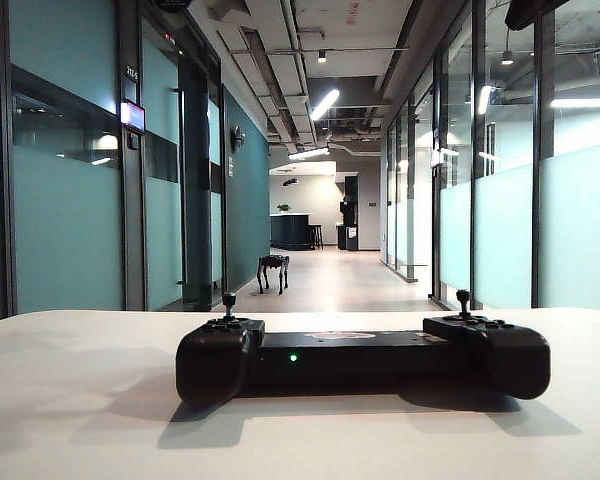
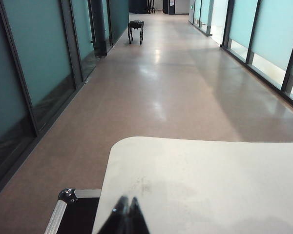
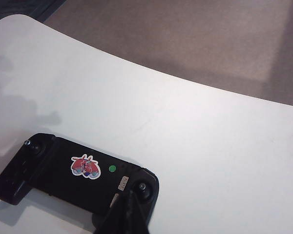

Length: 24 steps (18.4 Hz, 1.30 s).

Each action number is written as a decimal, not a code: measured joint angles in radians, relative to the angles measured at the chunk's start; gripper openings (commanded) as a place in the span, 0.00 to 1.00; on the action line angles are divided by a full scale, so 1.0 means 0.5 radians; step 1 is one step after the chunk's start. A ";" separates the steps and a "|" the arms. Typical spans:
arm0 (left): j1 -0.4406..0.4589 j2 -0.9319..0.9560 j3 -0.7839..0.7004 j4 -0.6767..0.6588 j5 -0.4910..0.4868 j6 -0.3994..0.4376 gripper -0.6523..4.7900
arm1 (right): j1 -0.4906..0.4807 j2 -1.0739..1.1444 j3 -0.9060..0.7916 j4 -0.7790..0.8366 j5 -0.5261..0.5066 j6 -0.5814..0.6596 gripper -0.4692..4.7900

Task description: Push the left joystick on the remote control sitting on the white table forward to make the robot dog walk in a straight line until it approaches the door.

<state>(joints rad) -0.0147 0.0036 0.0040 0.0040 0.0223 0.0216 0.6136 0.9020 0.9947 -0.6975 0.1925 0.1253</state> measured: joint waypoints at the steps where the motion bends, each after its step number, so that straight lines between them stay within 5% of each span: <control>1: 0.000 0.000 0.000 0.000 0.000 0.000 0.11 | 0.000 0.000 0.000 0.000 0.001 0.000 0.09; 21: -0.001 0.000 0.000 0.000 0.000 -0.001 0.11 | 0.000 0.002 0.000 0.002 0.001 0.001 0.09; 24: -0.001 0.000 0.000 0.000 0.000 -0.001 0.11 | -0.040 -0.055 -0.039 0.057 0.156 -0.003 0.09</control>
<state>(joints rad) -0.0151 0.0036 0.0040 0.0040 0.0223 0.0212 0.5934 0.8745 0.9752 -0.6689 0.2707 0.1238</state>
